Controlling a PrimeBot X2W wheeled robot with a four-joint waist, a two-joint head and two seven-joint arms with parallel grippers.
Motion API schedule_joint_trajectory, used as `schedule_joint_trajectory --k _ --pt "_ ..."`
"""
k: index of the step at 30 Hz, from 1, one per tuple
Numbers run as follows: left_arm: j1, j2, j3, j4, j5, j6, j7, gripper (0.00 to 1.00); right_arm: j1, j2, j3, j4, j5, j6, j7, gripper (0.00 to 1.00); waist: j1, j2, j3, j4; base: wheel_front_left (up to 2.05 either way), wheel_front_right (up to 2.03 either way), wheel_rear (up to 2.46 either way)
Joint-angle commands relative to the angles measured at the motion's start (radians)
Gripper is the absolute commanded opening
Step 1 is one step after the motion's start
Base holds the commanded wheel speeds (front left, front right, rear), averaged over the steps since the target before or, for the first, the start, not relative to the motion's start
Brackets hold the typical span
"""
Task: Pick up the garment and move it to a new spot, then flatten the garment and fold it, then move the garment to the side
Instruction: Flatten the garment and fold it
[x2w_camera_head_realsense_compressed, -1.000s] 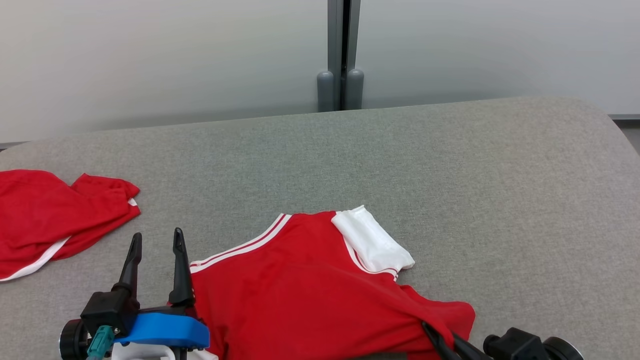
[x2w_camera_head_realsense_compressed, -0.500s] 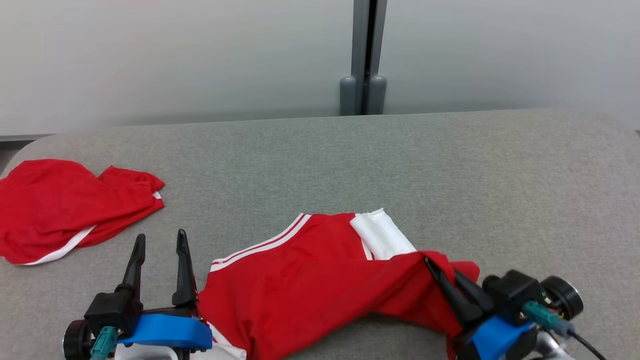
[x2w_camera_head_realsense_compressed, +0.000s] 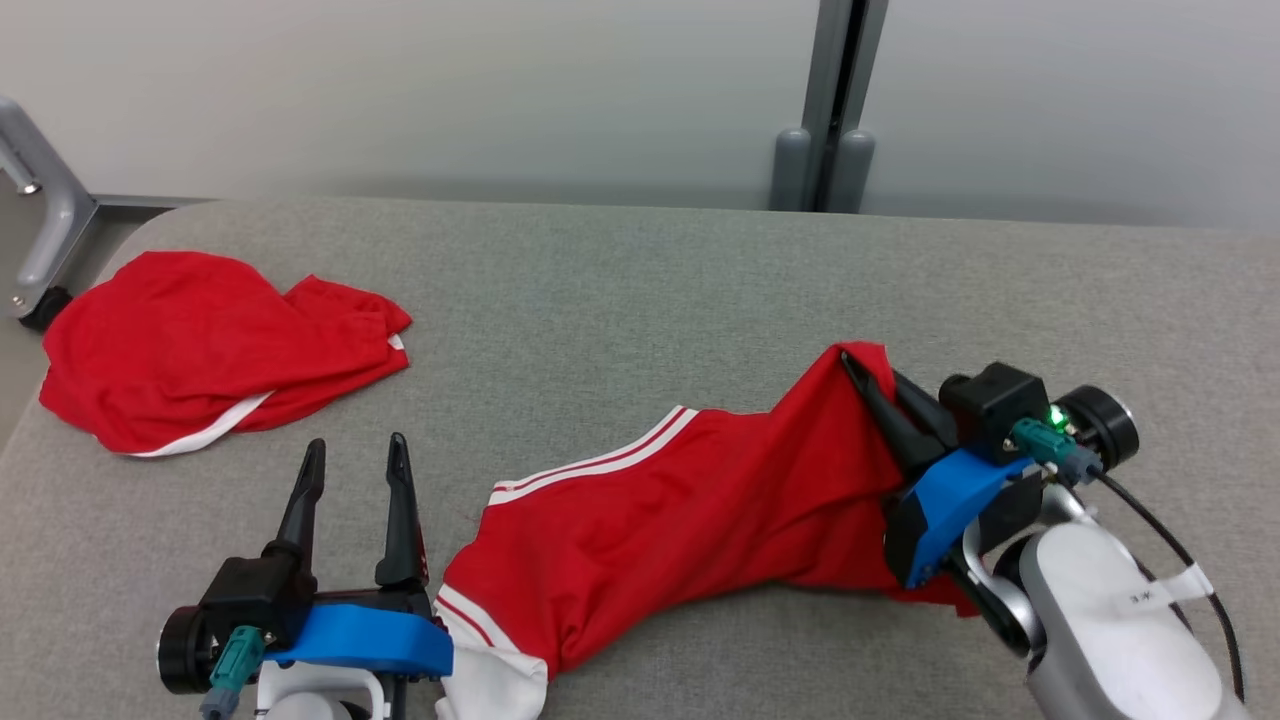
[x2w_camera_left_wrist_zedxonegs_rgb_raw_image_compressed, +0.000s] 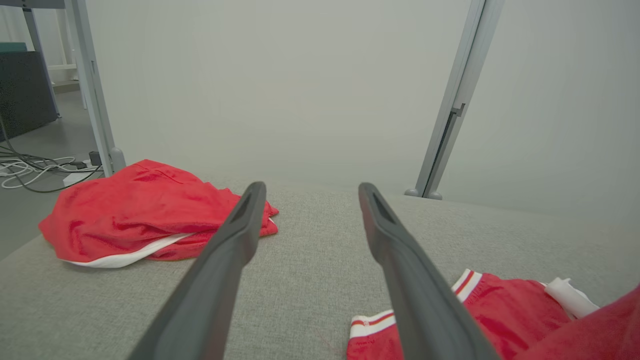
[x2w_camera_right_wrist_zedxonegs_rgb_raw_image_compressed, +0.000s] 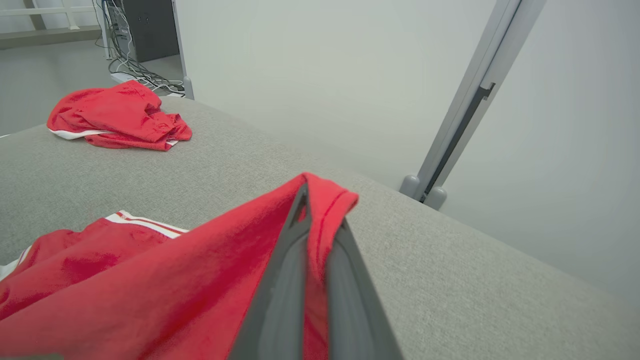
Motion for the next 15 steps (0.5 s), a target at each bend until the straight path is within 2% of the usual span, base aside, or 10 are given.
schedule_joint_trajectory --k 1,9,15 --pt "-0.015 -0.002 -0.008 0.001 -0.004 0.001 -0.005 1.0 -0.048 -0.004 -0.002 0.032 0.002 0.0 -0.01 0.0 0.0 0.0 0.022 0.025 0.0 0.0 0.0" --pt "-0.079 -0.007 -0.054 0.006 -0.018 -0.003 -0.005 1.0 -0.273 -0.041 -0.003 0.254 -0.013 0.0 -0.032 0.0 0.0 0.0 0.098 0.119 0.0 0.0 0.0" --pt "-0.119 -0.008 -0.102 0.006 -0.053 0.01 -0.005 1.0 -0.447 -0.057 0.004 0.431 -0.02 0.0 -0.059 0.0 0.0 0.0 0.149 0.183 0.0 0.0 0.0"
